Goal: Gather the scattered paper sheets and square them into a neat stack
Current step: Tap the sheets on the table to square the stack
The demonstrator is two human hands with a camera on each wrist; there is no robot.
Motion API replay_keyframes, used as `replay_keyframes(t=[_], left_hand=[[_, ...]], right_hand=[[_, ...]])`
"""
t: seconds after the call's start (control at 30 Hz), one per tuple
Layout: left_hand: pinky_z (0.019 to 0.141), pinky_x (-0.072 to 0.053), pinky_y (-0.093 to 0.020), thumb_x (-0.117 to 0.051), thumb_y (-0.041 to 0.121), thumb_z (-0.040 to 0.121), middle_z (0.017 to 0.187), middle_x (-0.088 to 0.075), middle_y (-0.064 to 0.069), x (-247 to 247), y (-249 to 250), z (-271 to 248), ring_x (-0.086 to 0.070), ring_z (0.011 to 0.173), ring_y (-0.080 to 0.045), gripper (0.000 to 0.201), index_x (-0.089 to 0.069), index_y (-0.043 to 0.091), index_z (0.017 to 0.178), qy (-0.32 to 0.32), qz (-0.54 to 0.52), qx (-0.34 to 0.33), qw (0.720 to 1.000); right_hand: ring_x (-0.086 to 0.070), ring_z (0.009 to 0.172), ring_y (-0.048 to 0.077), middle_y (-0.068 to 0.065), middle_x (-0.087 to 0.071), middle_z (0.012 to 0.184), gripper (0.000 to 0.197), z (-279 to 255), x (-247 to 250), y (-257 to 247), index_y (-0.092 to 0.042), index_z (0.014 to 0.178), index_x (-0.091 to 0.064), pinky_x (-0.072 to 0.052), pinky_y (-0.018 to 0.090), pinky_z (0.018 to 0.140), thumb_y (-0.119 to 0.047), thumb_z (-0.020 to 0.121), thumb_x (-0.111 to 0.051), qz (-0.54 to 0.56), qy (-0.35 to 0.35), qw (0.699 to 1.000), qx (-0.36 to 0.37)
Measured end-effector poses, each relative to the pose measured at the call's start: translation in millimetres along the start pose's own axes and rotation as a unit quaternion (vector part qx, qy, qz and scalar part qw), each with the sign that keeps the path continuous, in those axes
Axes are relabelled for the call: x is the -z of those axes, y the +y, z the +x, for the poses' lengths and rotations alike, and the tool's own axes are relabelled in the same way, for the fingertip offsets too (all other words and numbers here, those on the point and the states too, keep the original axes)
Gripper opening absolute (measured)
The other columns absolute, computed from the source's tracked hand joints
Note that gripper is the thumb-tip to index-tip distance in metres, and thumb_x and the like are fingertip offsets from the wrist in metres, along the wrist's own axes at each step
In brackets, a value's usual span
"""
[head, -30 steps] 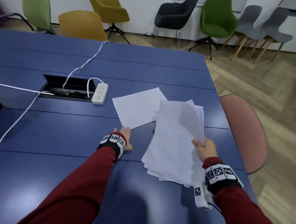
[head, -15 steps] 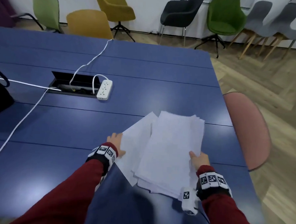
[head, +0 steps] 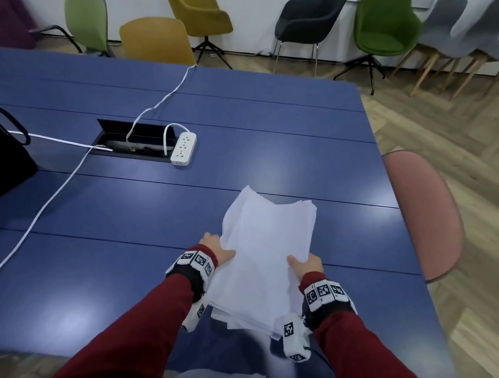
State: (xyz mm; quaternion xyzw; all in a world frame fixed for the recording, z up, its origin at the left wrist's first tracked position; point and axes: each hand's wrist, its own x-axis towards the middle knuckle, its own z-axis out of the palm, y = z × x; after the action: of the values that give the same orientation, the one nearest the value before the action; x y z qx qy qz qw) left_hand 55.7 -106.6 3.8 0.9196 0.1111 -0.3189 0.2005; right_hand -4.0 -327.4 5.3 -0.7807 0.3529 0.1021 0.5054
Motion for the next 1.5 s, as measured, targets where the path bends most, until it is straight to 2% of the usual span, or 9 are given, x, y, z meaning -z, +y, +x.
replay_keyframes(t=[0.17, 0.33, 0.57, 0.7, 0.83, 0.97, 1.13, 1.27, 1.5], left_hand=[[0.107, -0.039, -0.033, -0.060, 0.046, 0.084, 0.145, -0.040, -0.011, 9, 1, -1, -0.046, 0.130, -0.029, 0.074, -0.036, 0.006, 0.141, -0.035, -0.058, 0.065, 0.996], [0.100, -0.050, -0.042, -0.084, 0.040, 0.049, 0.118, -0.068, -0.005, 8, -18, -6, -0.066, 0.107, -0.025, 0.083, -0.060, 0.009, 0.123, -0.124, -0.198, -0.054, 0.971], [0.095, -0.052, -0.042, -0.092, 0.037, 0.043, 0.114, -0.071, -0.010, 52, -10, -27, -0.068, 0.106, -0.026, 0.077, -0.066, 0.012, 0.111, -0.159, -0.360, -0.203, 0.896], [0.092, -0.054, -0.038, -0.092, 0.027, 0.050, 0.110, -0.073, -0.007, 69, 7, -34, -0.068, 0.105, -0.025, 0.060, -0.068, 0.017, 0.104, -0.164, -0.355, -0.235, 0.890], [0.094, -0.052, -0.038, -0.074, -0.005, 0.072, 0.113, -0.069, -0.016, 88, 31, -36, -0.066, 0.102, -0.027, 0.035, -0.066, 0.007, 0.104, -0.039, -0.297, -0.239, 0.924], [0.082, -0.053, -0.028, -0.077, 0.000, 0.071, 0.088, -0.073, 0.006, 118, 47, -48, -0.070, 0.082, -0.011, 0.026, -0.068, 0.012, 0.092, 0.042, -0.329, -0.284, 0.900], [0.068, -0.052, -0.007, -0.075, -0.012, 0.068, 0.089, -0.070, 0.011, 131, 61, -74, -0.068, 0.076, 0.008, 0.044, -0.064, 0.011, 0.104, 0.067, -0.420, -0.361, 0.830], [0.073, -0.055, -0.013, -0.077, -0.012, 0.065, 0.094, -0.069, 0.006, 115, 61, -63, -0.066, 0.078, 0.005, 0.050, -0.062, 0.014, 0.105, 0.049, -0.411, -0.351, 0.840], [0.068, -0.053, -0.006, -0.071, -0.008, 0.075, 0.099, -0.064, -0.005, 79, 73, -45, -0.065, 0.082, -0.003, 0.043, -0.057, 0.004, 0.114, 0.068, -0.450, -0.290, 0.842]], right_hand=[[-0.055, 0.120, 0.031, 0.018, -0.057, 0.130, 0.037, -13, -11, -3, 0.003, 0.125, -0.056, -0.040, 0.027, 0.097, -0.010, 0.090, -0.055, -0.086, -0.070, 0.992, 0.054], [-0.056, 0.102, 0.018, 0.022, -0.060, 0.127, 0.041, 4, 14, 8, 0.005, 0.124, -0.056, -0.041, 0.026, 0.085, -0.002, 0.084, -0.065, 0.043, -0.077, 0.995, 0.038], [-0.055, 0.123, 0.028, 0.013, -0.057, 0.135, 0.117, 15, 58, -8, -0.009, 0.140, -0.037, -0.047, 0.042, 0.102, -0.041, 0.042, -0.093, 0.239, -0.261, 0.932, 0.079], [-0.070, 0.096, 0.014, 0.005, -0.070, 0.114, 0.077, 0, 81, -46, -0.008, 0.123, -0.056, -0.057, 0.020, 0.076, -0.033, 0.056, -0.088, 0.216, -0.266, 0.929, 0.137], [-0.060, 0.097, 0.017, 0.018, -0.063, 0.122, 0.030, -3, 89, -77, -0.003, 0.118, -0.059, -0.049, 0.004, 0.064, -0.011, 0.089, -0.060, 0.106, -0.144, 0.967, 0.179], [-0.063, 0.085, 0.016, 0.005, -0.067, 0.096, 0.004, -17, 102, -110, -0.005, 0.087, -0.061, -0.046, 0.008, 0.061, -0.008, 0.089, -0.060, 0.101, -0.067, 0.965, 0.233], [-0.067, 0.074, -0.002, -0.016, -0.072, 0.076, 0.011, -28, 121, -140, -0.016, 0.091, -0.064, -0.052, 0.008, 0.069, -0.006, 0.086, -0.062, 0.213, -0.077, 0.920, 0.319], [-0.065, 0.077, -0.011, -0.011, -0.071, 0.089, 0.030, -23, 106, -119, -0.024, 0.092, -0.063, -0.052, 0.013, 0.076, 0.004, 0.083, -0.064, 0.165, -0.118, 0.925, 0.321], [-0.062, 0.081, 0.012, -0.001, -0.065, 0.089, 0.034, -17, 79, -99, -0.007, 0.106, -0.060, -0.053, 0.007, 0.063, 0.009, 0.078, -0.067, 0.242, -0.077, 0.941, 0.225]])
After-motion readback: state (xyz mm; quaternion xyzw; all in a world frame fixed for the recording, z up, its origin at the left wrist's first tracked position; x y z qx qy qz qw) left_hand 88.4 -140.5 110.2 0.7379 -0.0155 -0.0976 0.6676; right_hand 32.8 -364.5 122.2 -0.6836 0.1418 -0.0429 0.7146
